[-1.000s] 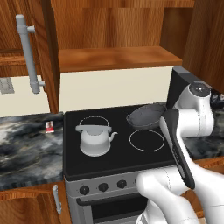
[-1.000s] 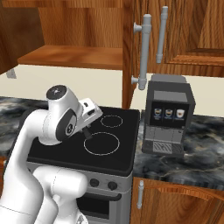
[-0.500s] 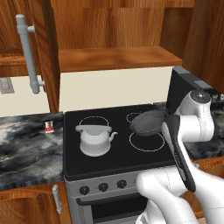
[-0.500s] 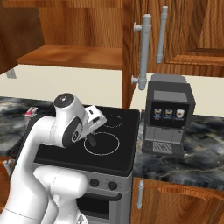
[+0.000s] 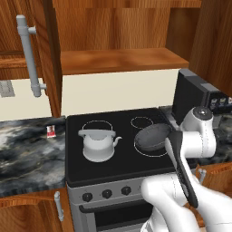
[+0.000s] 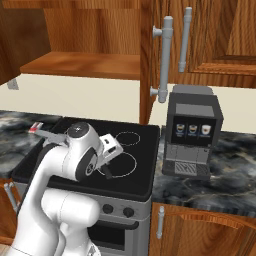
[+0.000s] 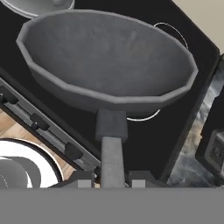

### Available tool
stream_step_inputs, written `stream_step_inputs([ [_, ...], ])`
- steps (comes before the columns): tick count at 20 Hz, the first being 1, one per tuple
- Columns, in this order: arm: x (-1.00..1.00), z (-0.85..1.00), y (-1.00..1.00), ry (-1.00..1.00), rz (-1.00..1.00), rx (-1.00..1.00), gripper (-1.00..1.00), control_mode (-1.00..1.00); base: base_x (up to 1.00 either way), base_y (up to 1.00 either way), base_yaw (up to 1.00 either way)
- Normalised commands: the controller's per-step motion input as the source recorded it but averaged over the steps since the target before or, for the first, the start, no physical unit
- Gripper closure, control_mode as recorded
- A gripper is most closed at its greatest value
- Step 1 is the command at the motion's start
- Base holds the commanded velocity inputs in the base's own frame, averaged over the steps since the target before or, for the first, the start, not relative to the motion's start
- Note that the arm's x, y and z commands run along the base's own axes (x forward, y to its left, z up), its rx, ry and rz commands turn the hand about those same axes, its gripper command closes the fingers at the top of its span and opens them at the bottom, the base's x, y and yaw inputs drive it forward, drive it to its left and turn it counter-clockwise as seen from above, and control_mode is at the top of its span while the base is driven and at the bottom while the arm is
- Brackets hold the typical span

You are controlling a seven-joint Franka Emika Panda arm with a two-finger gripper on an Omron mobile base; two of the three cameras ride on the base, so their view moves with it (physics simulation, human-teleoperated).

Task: Pick the pan from the cabinet and place it on the stove. Then turn on the stove burner for the pan.

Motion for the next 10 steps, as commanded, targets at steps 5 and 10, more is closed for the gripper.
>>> stream_step_inputs([
  [5,0.00,-0.20,0.00,0.00,0.00,0.00,1.00,-1.00,0.00,0.00,0.00],
  [10,0.03,-0.01,0.00,-0.04,-0.01,0.00,1.00,-1.00,0.00,0.00,0.00],
])
